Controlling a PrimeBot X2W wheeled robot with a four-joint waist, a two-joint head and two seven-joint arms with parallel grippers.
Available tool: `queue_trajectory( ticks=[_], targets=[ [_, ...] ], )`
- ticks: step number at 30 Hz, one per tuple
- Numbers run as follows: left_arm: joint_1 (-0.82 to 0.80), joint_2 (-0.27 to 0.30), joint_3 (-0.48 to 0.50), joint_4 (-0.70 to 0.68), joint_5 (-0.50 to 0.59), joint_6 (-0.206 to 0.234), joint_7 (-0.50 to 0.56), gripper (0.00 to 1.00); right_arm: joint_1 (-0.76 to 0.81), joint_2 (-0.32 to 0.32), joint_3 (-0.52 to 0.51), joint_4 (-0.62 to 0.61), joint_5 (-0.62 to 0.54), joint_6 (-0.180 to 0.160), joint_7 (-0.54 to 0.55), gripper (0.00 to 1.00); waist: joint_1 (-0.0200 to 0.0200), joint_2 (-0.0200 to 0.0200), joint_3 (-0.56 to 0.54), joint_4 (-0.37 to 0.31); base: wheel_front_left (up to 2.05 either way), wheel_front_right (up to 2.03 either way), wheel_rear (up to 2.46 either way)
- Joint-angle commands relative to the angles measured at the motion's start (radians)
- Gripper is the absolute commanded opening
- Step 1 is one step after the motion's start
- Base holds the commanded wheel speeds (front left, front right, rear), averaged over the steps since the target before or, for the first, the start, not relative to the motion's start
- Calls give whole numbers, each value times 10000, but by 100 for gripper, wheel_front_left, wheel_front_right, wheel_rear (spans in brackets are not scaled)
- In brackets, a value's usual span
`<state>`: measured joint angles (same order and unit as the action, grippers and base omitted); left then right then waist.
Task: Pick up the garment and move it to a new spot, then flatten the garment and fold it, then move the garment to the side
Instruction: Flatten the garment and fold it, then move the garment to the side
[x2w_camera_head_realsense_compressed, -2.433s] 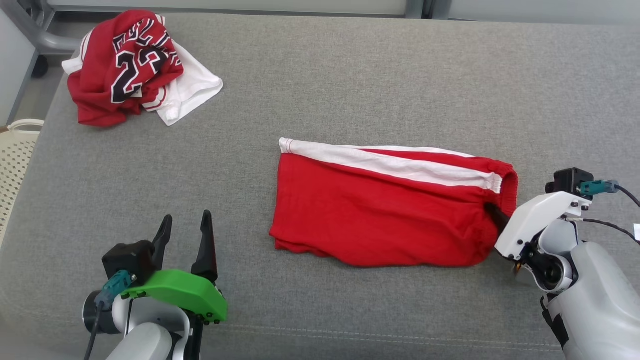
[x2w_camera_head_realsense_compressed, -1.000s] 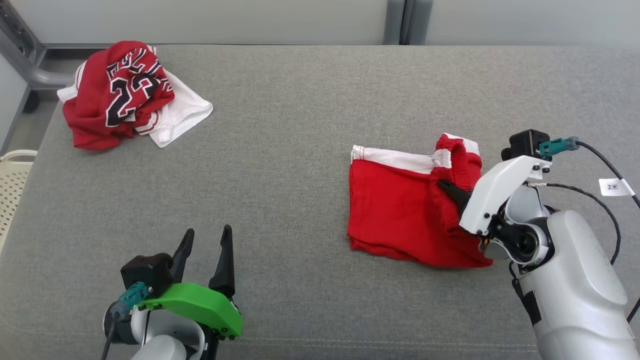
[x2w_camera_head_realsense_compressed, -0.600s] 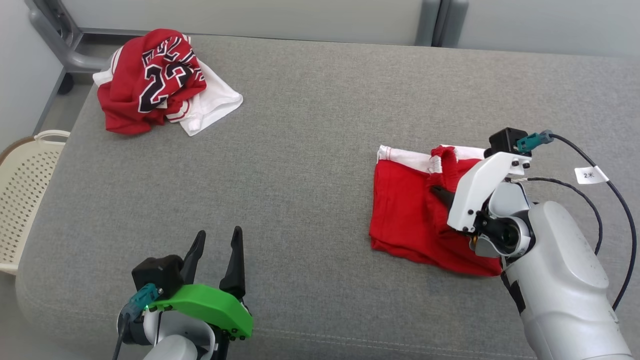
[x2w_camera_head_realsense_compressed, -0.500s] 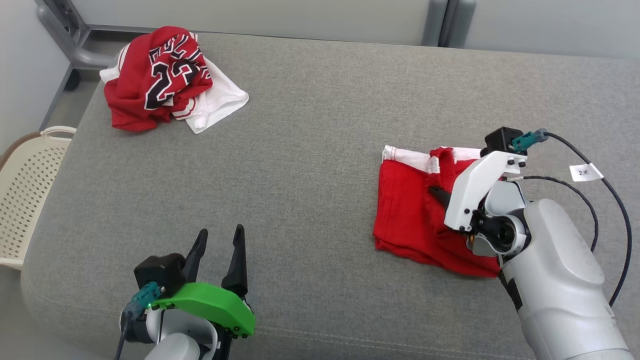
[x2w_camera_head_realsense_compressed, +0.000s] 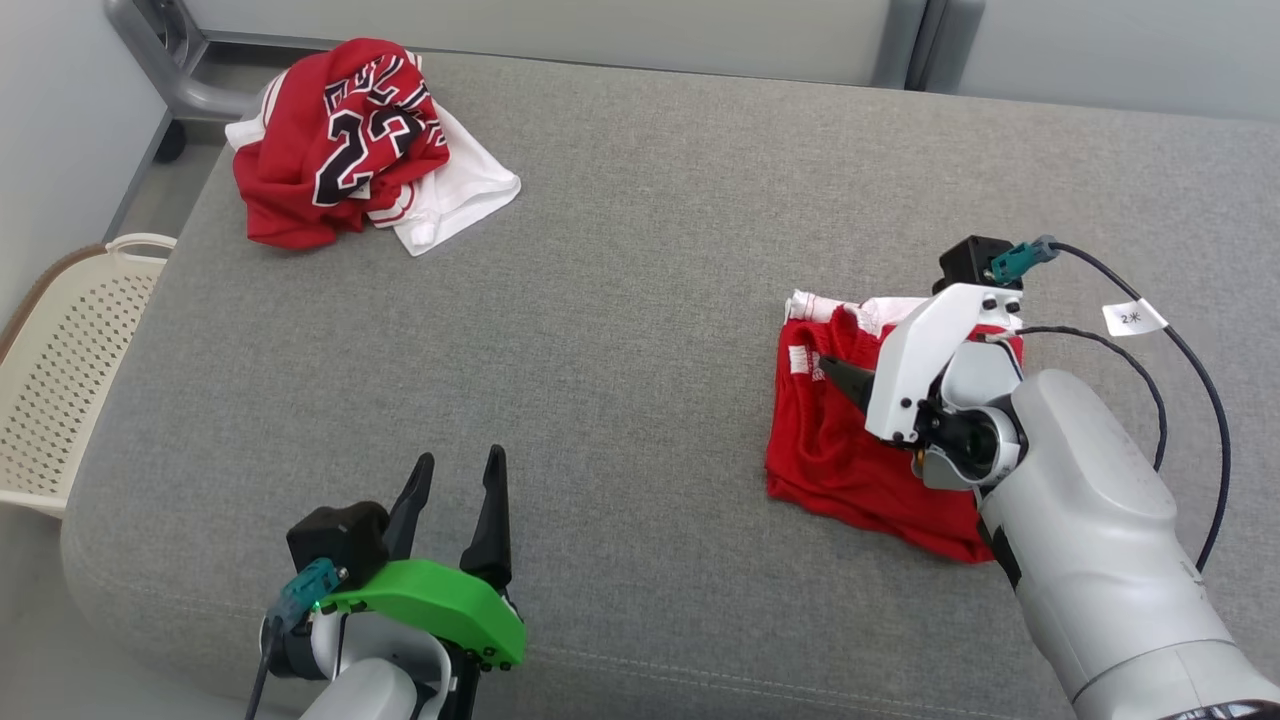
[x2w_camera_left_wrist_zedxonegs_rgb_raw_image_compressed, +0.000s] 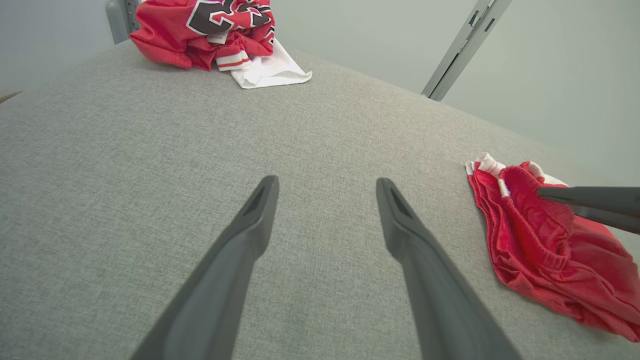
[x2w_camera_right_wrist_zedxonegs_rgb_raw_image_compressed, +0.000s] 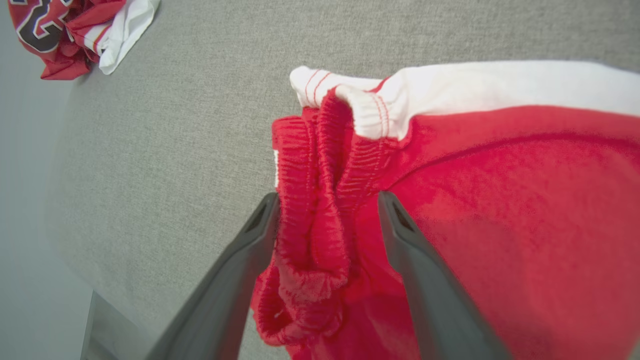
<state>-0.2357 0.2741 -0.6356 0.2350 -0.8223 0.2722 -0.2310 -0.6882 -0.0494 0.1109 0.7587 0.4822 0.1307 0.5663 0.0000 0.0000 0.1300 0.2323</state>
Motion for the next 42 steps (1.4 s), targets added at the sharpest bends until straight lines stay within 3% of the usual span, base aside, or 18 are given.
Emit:
queue_trajectory(
  ticks=[1, 11, 26, 34, 42],
  targets=[
    [-169, 5, 19, 82, -74, -56, -53, 100, -215, -24, 106, 171, 141, -1, -132, 100, 0, 0, -28, -13, 0, 0, 0],
    [103, 167, 85, 102, -91, 38, -90, 100, -822, -26, 728, -28, 780, -1, -587, 100, 0, 0, -372, -527, 0, 0, 0],
    [359, 606, 49, -601, 64, 404, 191, 100, 742, -977, -695, -1678, 496, -1, -725, 100, 0, 0, -509, -1503, 0, 0, 0],
    [16, 936, 59, -1106, 247, 582, 448, 100, 1550, -900, -1358, -1846, 569, -1, -632, 100, 0, 0, -78, -1403, 0, 0, 0],
    [-90, 1077, -12, -1362, 317, 694, 686, 100, 1695, -645, -1670, -1240, 569, -1, -682, 100, 0, 0, 188, -756, 0, 0, 0]
  ],
)
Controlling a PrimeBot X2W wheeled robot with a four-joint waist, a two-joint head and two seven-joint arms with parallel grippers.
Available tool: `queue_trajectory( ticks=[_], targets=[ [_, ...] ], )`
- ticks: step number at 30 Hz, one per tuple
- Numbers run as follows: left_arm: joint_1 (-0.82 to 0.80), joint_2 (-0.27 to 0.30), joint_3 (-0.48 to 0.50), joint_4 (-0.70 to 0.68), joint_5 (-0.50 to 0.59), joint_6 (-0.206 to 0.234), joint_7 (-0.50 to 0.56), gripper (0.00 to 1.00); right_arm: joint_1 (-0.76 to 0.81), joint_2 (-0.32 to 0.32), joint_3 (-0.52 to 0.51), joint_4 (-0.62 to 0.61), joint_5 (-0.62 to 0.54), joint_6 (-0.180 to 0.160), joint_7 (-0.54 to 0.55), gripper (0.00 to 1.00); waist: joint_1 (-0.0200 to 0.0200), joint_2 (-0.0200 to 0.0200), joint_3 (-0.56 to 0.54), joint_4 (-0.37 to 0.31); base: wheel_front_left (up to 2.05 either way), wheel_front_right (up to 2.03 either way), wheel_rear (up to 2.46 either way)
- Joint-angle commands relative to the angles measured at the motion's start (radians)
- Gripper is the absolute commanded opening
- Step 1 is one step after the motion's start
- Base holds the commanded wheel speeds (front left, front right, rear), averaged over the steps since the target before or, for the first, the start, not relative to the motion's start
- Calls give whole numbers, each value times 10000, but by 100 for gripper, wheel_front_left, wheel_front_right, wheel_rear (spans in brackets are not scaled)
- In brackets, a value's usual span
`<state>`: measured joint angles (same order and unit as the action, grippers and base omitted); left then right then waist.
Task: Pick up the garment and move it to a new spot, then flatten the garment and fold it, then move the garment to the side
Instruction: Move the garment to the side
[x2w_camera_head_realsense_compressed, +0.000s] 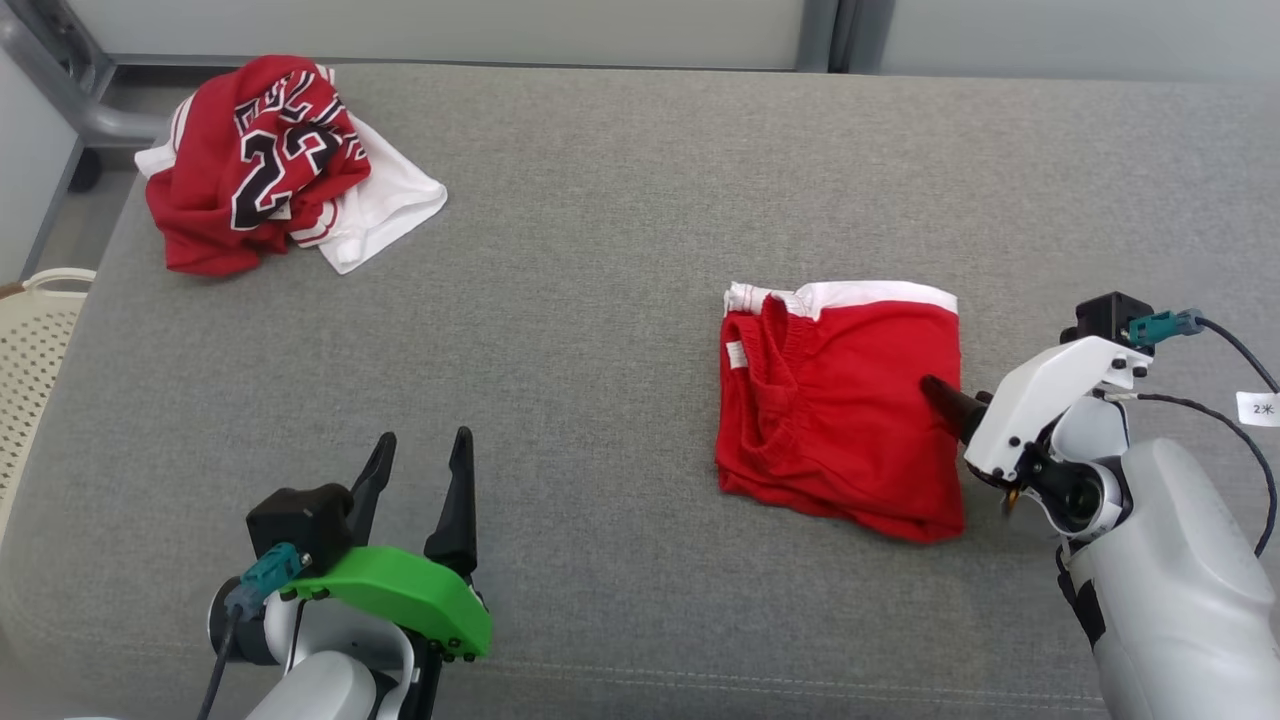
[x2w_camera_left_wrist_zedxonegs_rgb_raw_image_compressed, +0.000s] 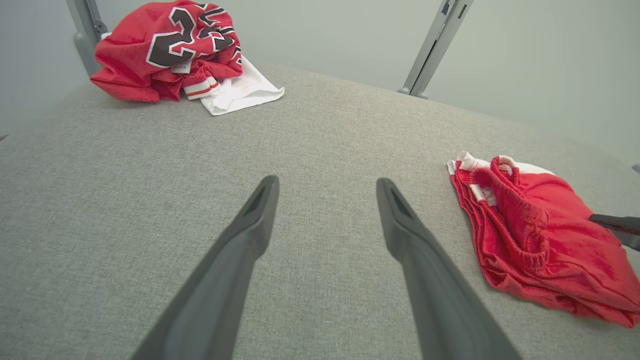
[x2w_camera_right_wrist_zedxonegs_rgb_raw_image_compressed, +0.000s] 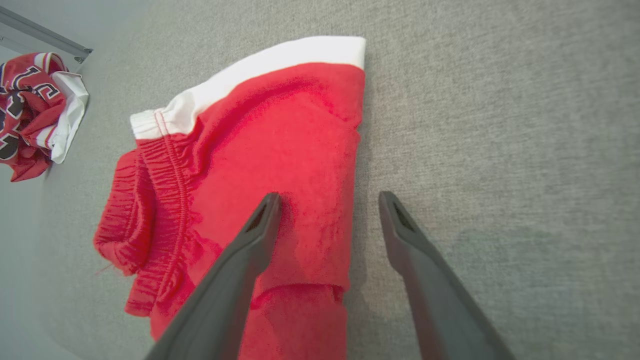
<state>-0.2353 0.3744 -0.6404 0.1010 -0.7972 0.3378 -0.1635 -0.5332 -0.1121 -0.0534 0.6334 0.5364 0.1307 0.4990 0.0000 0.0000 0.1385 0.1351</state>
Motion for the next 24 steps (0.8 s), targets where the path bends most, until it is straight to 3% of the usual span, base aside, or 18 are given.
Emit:
queue_trajectory(
  ticks=[1, 8, 9, 11, 13, 14, 24],
  targets=[
    [-64, 75, 32, -37, 37, 38, 16, 100, 147, 14, -66, 112, 67, -1, -8, 100, 0, 0, 106, 296, 0, 0, 0],
    [111, 137, 59, -83, -28, 89, -2, 100, -82, 80, -105, 833, 7, -1, -87, 100, 0, 0, 38, 707, 0, 0, 0],
    [125, 147, 63, -90, -43, 93, -6, 100, -134, 83, -69, 931, -9, -1, -117, 92, 0, 0, 31, 735, 0, 0, 0],
    [131, 159, 60, -102, -49, 94, -8, 100, -252, 43, 5, 1069, -51, -1, -285, 42, 0, 0, 29, 783, 0, 0, 0],
    [121, 164, 53, -106, -52, 96, -12, 100, -323, 2, 139, 1243, -56, -1, -388, 18, 0, 0, 30, 817, 0, 0, 0],
    [119, 163, 49, -113, -55, 101, -17, 100, -380, -25, 199, 1317, -22, -1, -451, 0, 0, 0, 38, 827, 0, 0, 0],
    [129, 164, 54, -143, -47, 159, -72, 100, -799, -498, 931, 1595, 169, -2, -912, 0, 0, 0, 137, 554, 0, 0, 0]
  ],
)
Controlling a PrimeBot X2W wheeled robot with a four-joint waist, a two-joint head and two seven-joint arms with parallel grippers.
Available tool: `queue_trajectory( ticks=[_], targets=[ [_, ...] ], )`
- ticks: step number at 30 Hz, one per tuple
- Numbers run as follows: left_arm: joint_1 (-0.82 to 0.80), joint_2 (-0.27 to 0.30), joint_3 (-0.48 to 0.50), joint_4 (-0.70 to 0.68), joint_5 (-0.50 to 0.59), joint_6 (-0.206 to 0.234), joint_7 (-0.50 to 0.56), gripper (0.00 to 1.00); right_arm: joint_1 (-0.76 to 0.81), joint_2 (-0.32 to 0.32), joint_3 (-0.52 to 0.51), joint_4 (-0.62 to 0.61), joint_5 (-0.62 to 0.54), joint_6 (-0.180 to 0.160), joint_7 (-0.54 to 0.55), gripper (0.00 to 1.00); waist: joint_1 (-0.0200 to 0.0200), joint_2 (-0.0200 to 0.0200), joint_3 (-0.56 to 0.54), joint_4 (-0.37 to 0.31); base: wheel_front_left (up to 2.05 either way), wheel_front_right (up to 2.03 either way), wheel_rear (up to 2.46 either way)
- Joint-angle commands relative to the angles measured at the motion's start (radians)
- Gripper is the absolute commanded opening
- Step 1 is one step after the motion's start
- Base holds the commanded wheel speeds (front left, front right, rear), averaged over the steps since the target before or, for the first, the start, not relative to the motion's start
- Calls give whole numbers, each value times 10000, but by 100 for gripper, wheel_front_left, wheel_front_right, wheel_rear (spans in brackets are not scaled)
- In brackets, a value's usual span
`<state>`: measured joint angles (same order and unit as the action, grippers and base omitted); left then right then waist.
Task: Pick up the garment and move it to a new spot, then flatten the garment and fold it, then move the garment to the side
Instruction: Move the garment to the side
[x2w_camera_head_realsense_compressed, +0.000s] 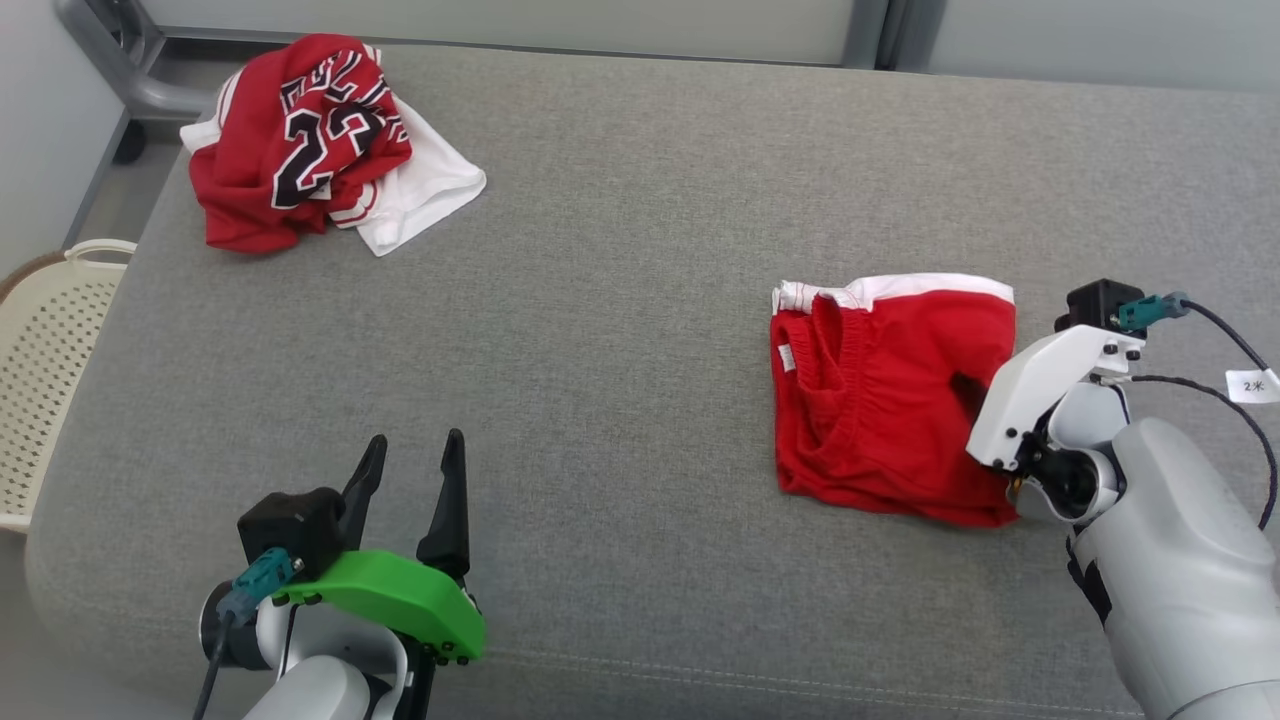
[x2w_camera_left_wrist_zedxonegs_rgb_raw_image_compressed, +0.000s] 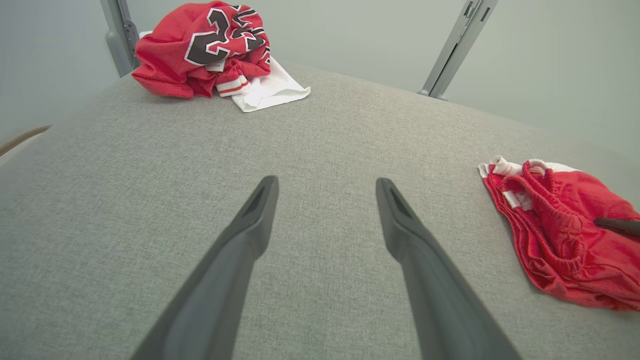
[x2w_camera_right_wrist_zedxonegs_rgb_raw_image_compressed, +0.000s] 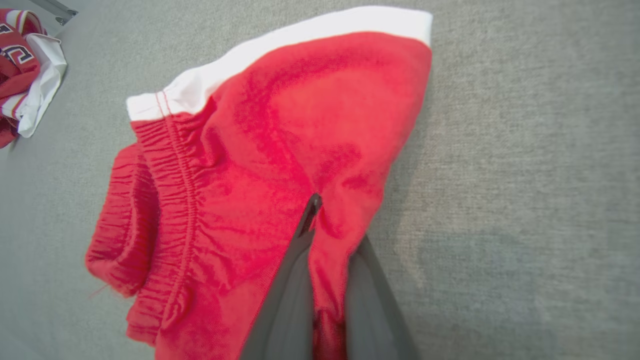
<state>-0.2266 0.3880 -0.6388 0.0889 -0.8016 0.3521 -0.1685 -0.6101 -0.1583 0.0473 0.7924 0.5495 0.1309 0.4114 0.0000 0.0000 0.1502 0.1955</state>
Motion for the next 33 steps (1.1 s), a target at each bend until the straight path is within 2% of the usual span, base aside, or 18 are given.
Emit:
queue_trajectory(
  ticks=[1, 8, 14, 21, 24, 28, 33],
  targets=[
    [30, 30, 32, -37, 9, 19, -22, 100, -81, -118, 26, 0, 51, -4, -69, 0, 0, 0, 35, -128, 0, 0, 0],
    [-179, -36, -114, -167, 128, 6, 27, 100, -495, -804, 653, -115, 120, -4, -161, 0, 0, 0, 133, -1148, 0, 0, 0],
    [-403, -32, -205, -211, 189, -38, 96, 100, -753, -1109, 1125, -143, 87, -3, -241, 0, 0, 0, 295, -2381, 0, 0, 0],
    [-695, 96, -242, -301, 338, -39, 230, 100, -1102, -1097, 1671, -74, 32, -3, -507, 0, 0, 0, 714, -3877, 0, 0, 0],
    [-910, 176, -271, -349, 410, -48, 328, 100, -1289, -875, 1867, 57, 121, -3, -667, 0, 0, 0, 924, -4356, 0, 0, 0],
    [-1208, 289, -254, -457, 534, 15, 438, 100, -1589, -773, 2211, 241, 24, -4, -1002, 0, 0, 0, 1179, -4762, 0, 0, 0],
    [-1481, 406, -206, -714, 683, 114, 544, 100, -1994, -739, 2472, 542, -12, -3, -1478, 0, 0, 0, 1410, -4807, 0, 0, 0]
  ],
)
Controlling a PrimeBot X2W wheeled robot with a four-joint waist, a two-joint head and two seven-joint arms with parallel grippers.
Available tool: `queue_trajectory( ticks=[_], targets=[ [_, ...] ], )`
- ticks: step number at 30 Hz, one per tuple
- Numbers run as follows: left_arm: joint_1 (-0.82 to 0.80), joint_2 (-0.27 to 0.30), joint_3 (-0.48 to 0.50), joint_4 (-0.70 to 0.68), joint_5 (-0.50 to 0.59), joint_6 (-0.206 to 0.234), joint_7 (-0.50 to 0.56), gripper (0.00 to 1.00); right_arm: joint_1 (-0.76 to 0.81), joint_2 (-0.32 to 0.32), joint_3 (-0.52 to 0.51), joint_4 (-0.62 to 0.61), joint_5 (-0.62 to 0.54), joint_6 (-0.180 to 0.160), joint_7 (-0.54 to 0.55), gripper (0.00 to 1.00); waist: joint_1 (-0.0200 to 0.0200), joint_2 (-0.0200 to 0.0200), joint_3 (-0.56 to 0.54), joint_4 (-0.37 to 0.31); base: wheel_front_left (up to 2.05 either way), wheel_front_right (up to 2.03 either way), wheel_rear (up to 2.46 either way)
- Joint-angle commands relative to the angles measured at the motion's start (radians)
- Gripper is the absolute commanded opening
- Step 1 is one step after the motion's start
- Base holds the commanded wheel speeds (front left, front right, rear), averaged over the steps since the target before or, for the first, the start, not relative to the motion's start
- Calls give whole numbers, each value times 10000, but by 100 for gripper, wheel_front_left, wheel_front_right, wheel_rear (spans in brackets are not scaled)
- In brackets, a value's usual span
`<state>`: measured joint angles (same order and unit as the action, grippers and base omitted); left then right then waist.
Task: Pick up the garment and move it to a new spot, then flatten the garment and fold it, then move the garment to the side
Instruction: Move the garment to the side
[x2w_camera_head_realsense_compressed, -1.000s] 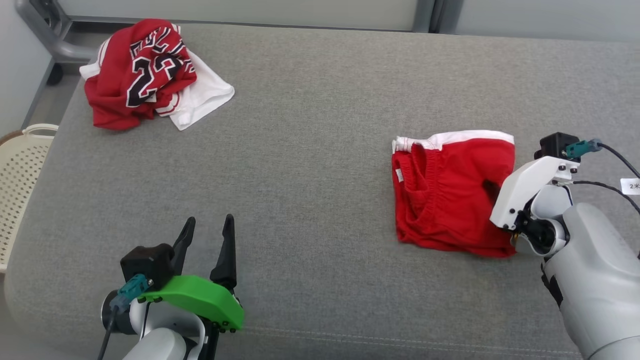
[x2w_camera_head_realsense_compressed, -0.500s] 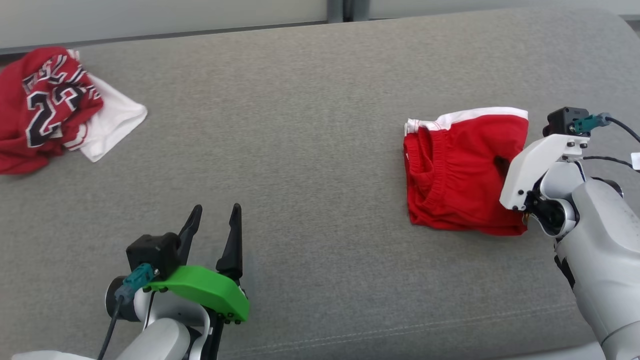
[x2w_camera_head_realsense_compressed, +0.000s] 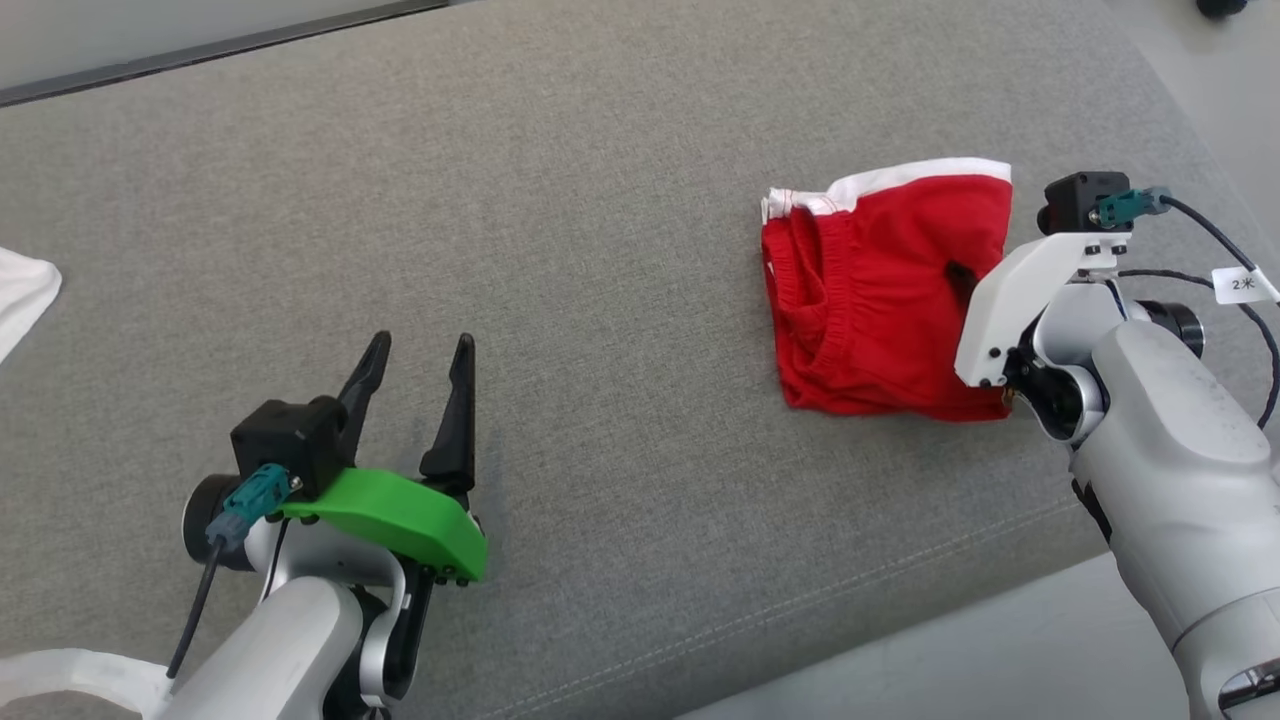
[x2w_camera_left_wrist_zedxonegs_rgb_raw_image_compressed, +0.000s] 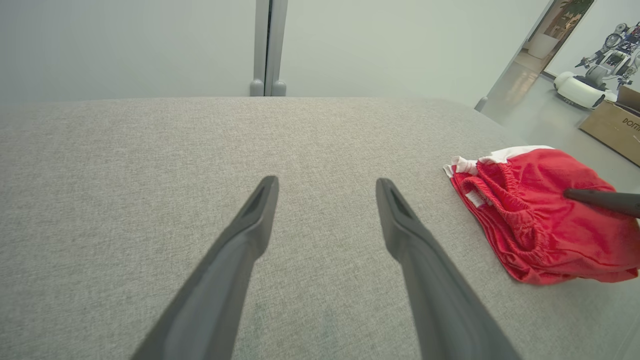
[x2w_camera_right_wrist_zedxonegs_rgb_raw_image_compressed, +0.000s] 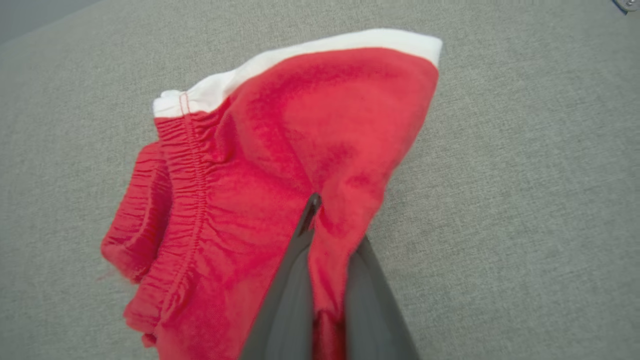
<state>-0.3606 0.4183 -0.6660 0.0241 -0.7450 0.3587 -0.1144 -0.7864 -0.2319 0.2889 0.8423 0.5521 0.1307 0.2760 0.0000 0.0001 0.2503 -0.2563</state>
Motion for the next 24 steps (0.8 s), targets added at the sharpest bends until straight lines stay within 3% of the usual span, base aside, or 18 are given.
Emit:
queue_trajectory(
  ticks=[1, 6, 24],
  targets=[
    [-171, 133, 81, -128, 130, 98, 27, 100, -332, -58, 81, 105, -61, -1, -210, 0, 0, -1, 462, -261, 0, 0, 0],
    [-248, 349, 306, -475, 178, 327, 16, 100, -861, -351, 105, 380, -132, -2, -468, 0, 0, -1, 710, -98, 0, 0, 0],
    [-857, 1387, 646, -2811, 789, 1180, 847, 100, -3404, -2402, 30, 1695, -885, -2, -992, 0, 0, -1, 2297, 589, 0, 0, 0]
  ],
)
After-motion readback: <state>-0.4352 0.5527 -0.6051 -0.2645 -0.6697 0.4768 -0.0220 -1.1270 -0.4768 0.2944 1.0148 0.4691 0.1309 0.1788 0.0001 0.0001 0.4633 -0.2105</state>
